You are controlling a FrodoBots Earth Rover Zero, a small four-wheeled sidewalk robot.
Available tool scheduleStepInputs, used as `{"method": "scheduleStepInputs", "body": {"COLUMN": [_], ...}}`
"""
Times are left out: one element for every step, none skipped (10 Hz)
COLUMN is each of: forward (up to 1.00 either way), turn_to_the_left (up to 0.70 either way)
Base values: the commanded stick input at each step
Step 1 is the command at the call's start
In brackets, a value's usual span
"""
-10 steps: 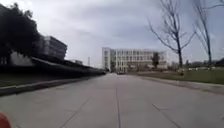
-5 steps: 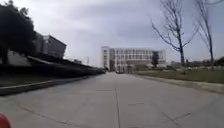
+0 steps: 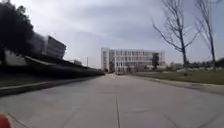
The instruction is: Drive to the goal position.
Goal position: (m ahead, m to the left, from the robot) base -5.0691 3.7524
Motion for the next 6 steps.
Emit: {"method": "scheduleStepInputs", "body": {"forward": [0.7,0.7,0.7,0.7,0.7,0.7], "turn_to_the_left": [0.0,0.0,-0.33,-0.35,-0.35,-0.35]}}
